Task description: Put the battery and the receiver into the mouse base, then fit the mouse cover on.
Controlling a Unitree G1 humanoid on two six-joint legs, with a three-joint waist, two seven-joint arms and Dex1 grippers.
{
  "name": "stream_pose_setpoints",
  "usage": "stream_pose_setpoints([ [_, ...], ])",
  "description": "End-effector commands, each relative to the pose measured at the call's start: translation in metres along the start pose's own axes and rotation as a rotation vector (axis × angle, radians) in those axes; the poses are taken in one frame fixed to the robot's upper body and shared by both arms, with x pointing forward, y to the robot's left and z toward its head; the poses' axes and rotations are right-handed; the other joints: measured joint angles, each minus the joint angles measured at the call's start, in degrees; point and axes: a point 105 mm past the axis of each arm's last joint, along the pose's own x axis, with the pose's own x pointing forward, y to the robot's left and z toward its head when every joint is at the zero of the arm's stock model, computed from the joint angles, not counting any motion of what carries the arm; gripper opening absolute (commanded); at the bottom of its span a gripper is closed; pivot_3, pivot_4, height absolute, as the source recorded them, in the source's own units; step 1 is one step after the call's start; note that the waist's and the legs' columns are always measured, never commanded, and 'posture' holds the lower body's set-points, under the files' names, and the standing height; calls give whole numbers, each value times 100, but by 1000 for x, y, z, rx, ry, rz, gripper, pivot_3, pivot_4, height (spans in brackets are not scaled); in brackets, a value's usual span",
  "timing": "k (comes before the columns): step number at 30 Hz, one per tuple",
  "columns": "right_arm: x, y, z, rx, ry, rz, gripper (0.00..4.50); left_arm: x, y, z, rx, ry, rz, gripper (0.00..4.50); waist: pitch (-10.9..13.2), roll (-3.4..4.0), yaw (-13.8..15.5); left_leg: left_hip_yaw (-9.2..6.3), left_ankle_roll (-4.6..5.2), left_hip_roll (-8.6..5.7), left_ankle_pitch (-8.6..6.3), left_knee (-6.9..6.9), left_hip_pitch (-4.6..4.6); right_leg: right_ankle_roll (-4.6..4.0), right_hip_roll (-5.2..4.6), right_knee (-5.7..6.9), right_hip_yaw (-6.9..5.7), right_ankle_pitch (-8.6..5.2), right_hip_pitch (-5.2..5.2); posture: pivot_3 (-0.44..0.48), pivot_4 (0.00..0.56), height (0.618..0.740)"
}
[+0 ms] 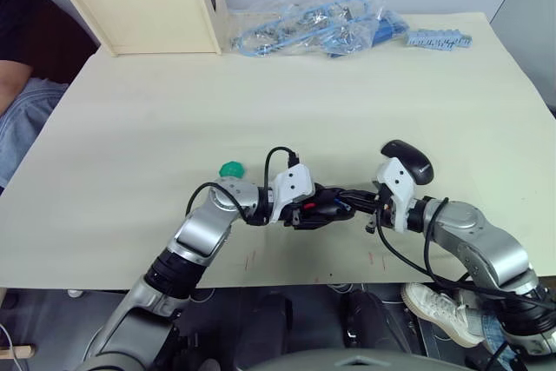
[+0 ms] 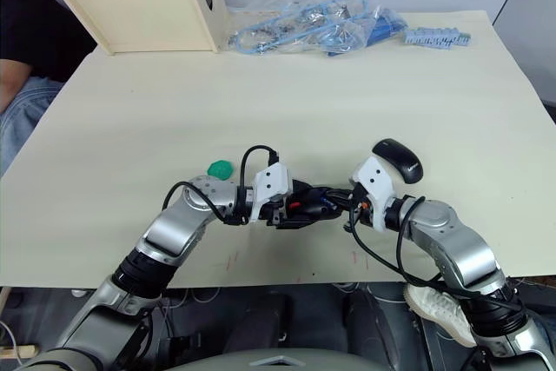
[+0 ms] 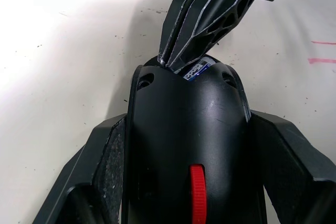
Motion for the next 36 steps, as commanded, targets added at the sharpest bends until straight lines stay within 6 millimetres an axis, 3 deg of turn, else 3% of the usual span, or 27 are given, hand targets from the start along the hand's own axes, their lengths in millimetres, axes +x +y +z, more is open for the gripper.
stream_pose_setpoints([
  [1, 1, 2, -29, 19, 110, 8, 61, 3, -7, -9, -19, 37, -21, 2939, -11, -1, -2, 0, 0, 0, 0, 0, 6, 0, 0, -1, 0, 0, 6, 0, 150, 740],
  [7, 0, 2, -41, 58, 142, 0, 61, 2, -7, -8, -20, 39, -19, 2939, -54, -3, -2, 0, 0, 0, 0, -1, 22, -1, 1, -4, 0, -1, 19, 0, 150, 740],
  [13, -8, -5, -7, -22, -32, -62, 61, 2, -6, -8, -18, 40, -15, 2939, -58, -3, 0, -1, 0, 0, -1, -1, 23, -1, 1, -5, 0, -1, 21, 0, 150, 740],
  [17, -19, 2, 13, -35, -162, -46, 61, 3, -6, -8, -18, 38, -14, 2939, -57, -1, 1, 1, 0, 0, -1, -1, 22, 0, 0, -4, 1, -1, 20, 0, 150, 740],
  [21, -31, 11, 19, -16, -199, 22, 61, 3, -5, -7, -18, 36, -12, 2939, -57, -1, 0, -1, 0, 0, -1, -1, 21, 0, 0, -4, 1, -1, 20, 0, 150, 740],
  [27, -61, 2, 14, -4, -188, -62, 61, 3, -4, -8, -6, 34, -9, 2939, -56, -1, 10, -1, 0, 0, -1, -1, 18, 0, 0, -7, 0, -1, 20, 0, 150, 740],
  [30, -76, 2, 8, 2, -173, -68, 794, 3, -4, -8, -1, 29, -9, 2939, -56, 0, 13, -1, 0, 0, -1, -2, 18, 0, 0, -7, 0, -1, 20, 0, 150, 740],
  [36, -104, 8, -2, 7, -137, -35, 3717, 2, -4, -8, -7, 17, -16, 2939, -56, 1, 14, 2, 1, -1, -1, -1, 20, 0, -1, -5, 2, -2, 20, 0, 150, 740],
])
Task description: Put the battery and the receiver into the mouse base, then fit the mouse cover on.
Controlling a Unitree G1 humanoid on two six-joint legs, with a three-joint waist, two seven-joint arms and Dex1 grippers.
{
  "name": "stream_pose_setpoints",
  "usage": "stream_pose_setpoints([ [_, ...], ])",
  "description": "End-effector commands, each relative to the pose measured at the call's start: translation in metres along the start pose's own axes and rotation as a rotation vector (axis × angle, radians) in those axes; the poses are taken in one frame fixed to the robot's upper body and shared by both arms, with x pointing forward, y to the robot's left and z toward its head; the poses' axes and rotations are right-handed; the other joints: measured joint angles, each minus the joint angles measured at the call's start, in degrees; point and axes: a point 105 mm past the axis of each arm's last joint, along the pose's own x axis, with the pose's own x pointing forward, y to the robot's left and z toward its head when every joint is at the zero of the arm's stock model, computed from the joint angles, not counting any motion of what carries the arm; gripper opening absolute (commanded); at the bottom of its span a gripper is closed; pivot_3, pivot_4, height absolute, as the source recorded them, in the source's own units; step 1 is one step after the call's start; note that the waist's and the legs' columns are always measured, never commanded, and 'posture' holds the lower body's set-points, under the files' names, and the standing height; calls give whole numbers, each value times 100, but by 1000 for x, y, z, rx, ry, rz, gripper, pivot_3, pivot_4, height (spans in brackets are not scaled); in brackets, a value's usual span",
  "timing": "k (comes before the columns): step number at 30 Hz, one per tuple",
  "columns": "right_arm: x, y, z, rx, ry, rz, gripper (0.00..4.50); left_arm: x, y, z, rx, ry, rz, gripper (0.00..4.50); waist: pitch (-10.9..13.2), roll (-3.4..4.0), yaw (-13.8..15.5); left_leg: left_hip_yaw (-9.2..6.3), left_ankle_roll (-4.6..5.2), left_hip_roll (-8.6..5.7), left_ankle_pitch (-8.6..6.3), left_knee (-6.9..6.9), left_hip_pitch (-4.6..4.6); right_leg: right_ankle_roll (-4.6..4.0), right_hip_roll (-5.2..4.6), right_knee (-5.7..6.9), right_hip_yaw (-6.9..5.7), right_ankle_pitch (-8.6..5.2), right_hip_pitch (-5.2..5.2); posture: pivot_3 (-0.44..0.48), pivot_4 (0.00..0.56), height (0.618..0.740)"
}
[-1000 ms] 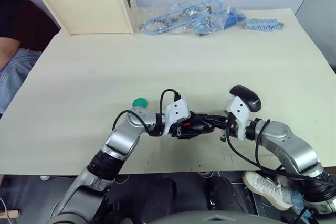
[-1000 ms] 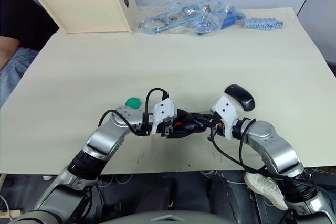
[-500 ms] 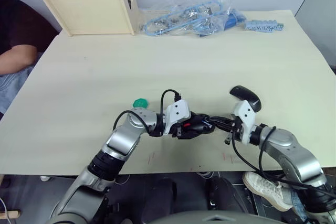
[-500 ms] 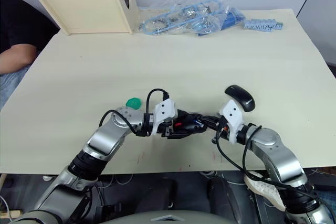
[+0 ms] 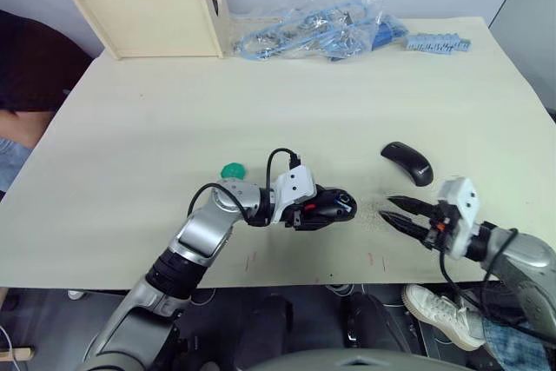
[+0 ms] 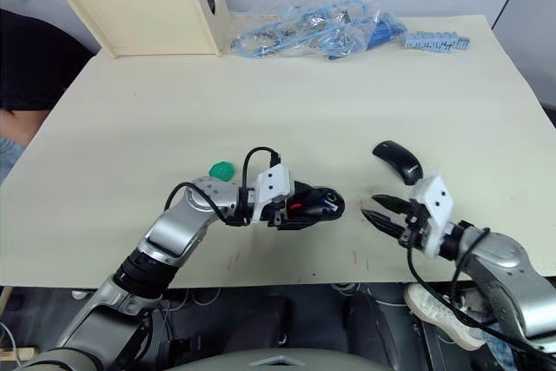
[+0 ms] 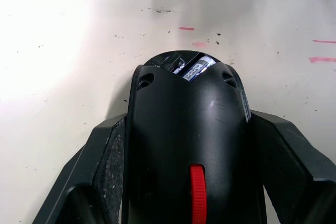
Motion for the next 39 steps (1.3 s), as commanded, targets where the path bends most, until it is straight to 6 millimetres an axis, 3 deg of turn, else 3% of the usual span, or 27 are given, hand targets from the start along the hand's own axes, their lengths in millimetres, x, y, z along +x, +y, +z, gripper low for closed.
stream_pose_setpoints([
  [1, -13, 8, 15, -65, -43, 46, 4301, -1, -3, -7, -16, 14, -14, 2939, 0, 0, -4, -1, 0, 0, 0, 0, 0, 0, 1, -1, -1, 0, 0, 0, 150, 740],
  [5, -19, 11, 12, -83, -25, 65, 4457, -1, -3, -7, -23, 8, -15, 2939, 0, 0, -8, 0, 0, 0, 0, 0, 2, 0, 1, 1, 1, 0, 1, 0, 150, 740],
  [7, -25, 10, 10, -79, -18, 62, 4500, -5, -1, -2, -29, -20, -3, 3990, 0, 0, -5, 0, 0, 0, 0, 0, 2, 0, 1, 1, 1, 0, 1, 0, 150, 740],
  [9, -30, 9, 8, -76, -15, 56, 4500, -11, 0, 4, -31, -49, 13, 4430, 1, 0, -5, 0, 0, 0, 0, 0, 0, 0, 1, 0, 1, 0, 1, 0, 150, 740],
  [14, -37, 4, 2, -66, -17, 5, 4500, -39, -2, 13, -109, -134, 67, 4430, 2, 2, -12, -2, 0, 4, 0, 0, 1, 0, 1, 0, 2, 0, 0, 0, 150, 740],
  [21, -38, -5, 7, -73, -57, -52, 4500, -84, -11, 8, -209, -196, 183, 4430, 4, 3, -1, -5, -1, 6, -1, -1, 3, 0, -1, -1, 8, 0, 0, 0, 150, 740],
  [26, -42, -28, 9, -110, -48, -137, 4500, -102, -22, -5, -303, -205, 270, 4430, 6, 5, -4, -1, -1, 9, -1, -11, 17, 0, -1, -1, 27, 0, 1, 0, 150, 740],
  [27, -42, -31, 10, -109, -54, -134, 4500, -105, -23, 1, -326, -294, 280, 4430, 6, 5, -3, 1, -1, 8, -1, -11, 22, 0, -1, -1, 28, 0, 2, 0, 150, 740],
  [39, -34, -73, 26, -8, -21, -170, 4500, -140, -66, -20, -321, -425, 315, 4430, 9, 9, -4, 51, -1, 10, -1, -25, 48, -3, 1, -6, 43, -2, 19, 0, 150, 740],
])
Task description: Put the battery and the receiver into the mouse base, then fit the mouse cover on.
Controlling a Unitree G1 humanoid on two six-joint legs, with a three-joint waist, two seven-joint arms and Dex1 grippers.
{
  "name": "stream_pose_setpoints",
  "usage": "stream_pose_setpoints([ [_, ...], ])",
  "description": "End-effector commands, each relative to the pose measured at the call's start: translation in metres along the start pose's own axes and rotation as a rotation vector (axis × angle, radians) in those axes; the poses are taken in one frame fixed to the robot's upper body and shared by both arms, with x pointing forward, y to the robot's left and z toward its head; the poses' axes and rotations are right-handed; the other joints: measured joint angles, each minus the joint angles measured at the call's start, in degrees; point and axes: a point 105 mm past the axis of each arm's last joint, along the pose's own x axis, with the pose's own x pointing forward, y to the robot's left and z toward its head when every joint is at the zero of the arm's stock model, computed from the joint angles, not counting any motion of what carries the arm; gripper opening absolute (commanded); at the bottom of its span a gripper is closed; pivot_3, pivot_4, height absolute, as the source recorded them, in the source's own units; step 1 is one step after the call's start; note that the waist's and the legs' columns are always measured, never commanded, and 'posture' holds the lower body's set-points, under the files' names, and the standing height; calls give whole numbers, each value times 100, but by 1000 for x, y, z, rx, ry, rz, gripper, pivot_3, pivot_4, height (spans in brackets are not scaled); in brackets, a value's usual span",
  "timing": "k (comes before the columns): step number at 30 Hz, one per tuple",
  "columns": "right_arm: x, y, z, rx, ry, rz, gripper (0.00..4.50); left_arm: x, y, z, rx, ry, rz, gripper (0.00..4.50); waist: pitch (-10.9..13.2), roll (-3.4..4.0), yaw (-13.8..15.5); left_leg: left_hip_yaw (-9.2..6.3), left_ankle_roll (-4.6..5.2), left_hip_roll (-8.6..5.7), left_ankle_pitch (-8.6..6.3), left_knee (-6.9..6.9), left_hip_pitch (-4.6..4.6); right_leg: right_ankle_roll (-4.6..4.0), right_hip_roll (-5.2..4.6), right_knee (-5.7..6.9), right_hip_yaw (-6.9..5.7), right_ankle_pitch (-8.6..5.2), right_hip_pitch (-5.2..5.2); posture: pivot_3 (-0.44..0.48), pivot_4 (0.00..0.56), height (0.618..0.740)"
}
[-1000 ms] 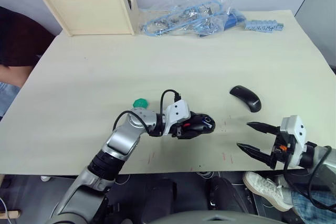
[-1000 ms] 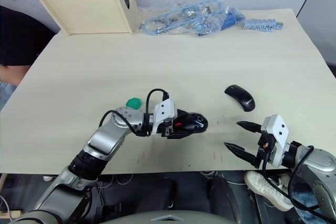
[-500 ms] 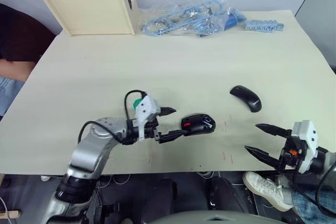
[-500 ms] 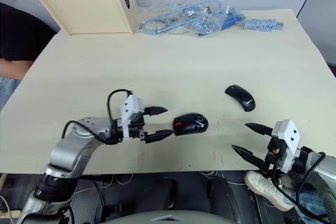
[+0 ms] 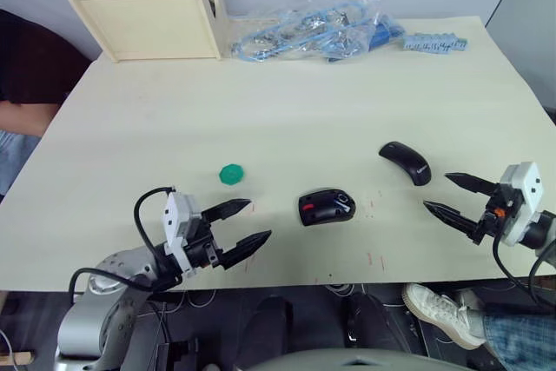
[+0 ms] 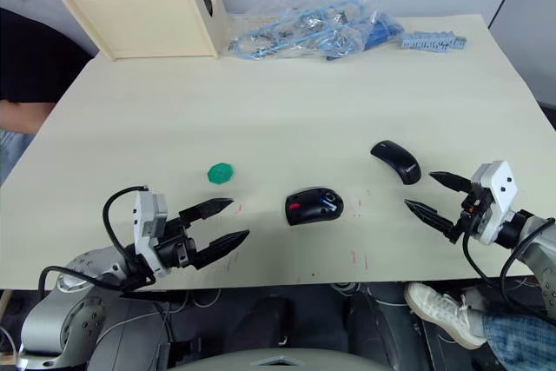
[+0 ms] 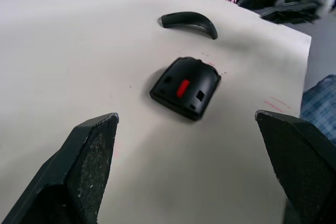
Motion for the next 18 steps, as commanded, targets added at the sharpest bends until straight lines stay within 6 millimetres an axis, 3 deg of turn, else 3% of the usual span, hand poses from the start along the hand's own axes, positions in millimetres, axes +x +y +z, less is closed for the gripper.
stream_pose_setpoints([
  [1, 5, -11, 10, 12, 23, -34, 4500, -16, -6, 11, 52, -81, -30, 4430, 0, -3, -5, 1, 0, 0, 0, -1, 0, 0, 0, -1, 2, 0, 0, 0, 150, 740],
  [3, 11, -23, 12, -7, 65, -91, 4500, -23, -7, 11, 12, -99, -51, 4430, 3, 2, -6, 5, 0, 3, 0, 0, 0, -1, 1, -1, 4, 0, -2, 0, 150, 740],
  [11, 29, -32, 27, 28, 37, -71, 4500, -36, -9, 9, 41, -118, -104, 4430, 3, 3, 1, 3, 1, 1, 0, 0, -4, 0, 1, -5, 0, -1, -2, 0, 150, 740],
  [18, 44, -34, 16, 42, 100, -84, 4500, -43, -6, 3, 65, -155, -88, 4430, 3, 3, -18, 3, 1, 5, 0, -1, -1, -2, 5, -4, 1, -1, -2, 0, 150, 740],
])
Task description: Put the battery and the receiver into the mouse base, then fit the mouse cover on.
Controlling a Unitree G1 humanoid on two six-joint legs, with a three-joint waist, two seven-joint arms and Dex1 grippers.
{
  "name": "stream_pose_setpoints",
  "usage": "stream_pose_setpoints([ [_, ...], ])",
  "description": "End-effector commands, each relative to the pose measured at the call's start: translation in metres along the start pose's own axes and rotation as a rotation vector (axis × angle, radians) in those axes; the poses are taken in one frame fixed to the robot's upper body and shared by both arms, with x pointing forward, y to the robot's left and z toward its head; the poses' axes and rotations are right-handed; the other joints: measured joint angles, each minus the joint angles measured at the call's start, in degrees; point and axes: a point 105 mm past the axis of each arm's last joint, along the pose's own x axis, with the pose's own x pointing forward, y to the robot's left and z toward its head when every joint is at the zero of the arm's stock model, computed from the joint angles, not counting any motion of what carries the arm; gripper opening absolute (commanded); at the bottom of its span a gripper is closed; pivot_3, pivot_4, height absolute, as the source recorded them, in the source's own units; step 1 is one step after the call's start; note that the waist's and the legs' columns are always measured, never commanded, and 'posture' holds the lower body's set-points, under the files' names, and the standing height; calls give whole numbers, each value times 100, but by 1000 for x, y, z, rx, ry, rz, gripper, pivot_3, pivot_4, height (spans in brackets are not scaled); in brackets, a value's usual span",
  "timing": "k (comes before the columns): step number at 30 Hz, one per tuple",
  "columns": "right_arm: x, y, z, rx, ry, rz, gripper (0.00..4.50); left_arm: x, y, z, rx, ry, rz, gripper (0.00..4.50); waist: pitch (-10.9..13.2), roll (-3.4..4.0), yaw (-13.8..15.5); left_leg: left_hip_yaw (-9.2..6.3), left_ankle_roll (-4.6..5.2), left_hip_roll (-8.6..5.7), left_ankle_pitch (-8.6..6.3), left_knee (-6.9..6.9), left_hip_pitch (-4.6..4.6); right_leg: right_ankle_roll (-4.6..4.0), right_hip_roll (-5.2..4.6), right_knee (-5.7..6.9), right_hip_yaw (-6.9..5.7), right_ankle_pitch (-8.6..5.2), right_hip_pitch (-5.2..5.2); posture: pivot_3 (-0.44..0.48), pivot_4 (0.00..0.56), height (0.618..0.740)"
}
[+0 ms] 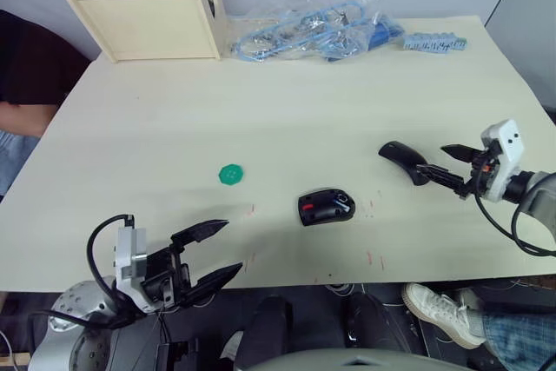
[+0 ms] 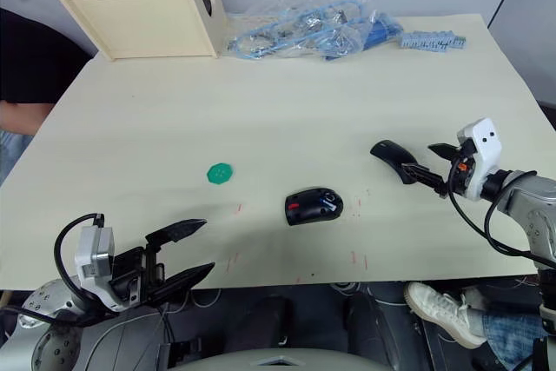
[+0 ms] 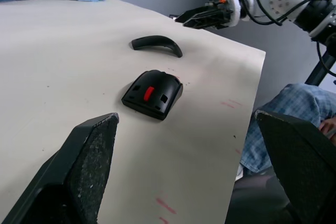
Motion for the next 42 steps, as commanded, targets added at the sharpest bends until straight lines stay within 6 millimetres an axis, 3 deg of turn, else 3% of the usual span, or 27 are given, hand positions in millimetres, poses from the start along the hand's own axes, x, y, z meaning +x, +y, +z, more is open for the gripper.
stream_pose_setpoints([
  [1, 8, -1, 1, -27, 20, -23, 4500, -4, 0, 5, 45, -29, 7, 4430, 0, 0, 0, 2, 0, 0, 0, 0, 1, 0, 0, 0, 1, 0, 0, 0, 150, 740],
  [21, 25, -21, -15, -7, 39, -68, 4500, 4, -2, -4, 45, -22, -7, 4430, 1, 2, -6, 1, 0, -1, 0, 0, 0, 1, -1, -1, 2, 0, -1, 0, 150, 740],
  [42, 29, -23, -20, -7, 79, -15, 4500, 3, -2, -6, 43, -20, -1, 4430, 2, 3, -6, 1, 0, -1, 0, -1, 0, 1, -1, -1, 1, 0, -1, 0, 150, 740],
])
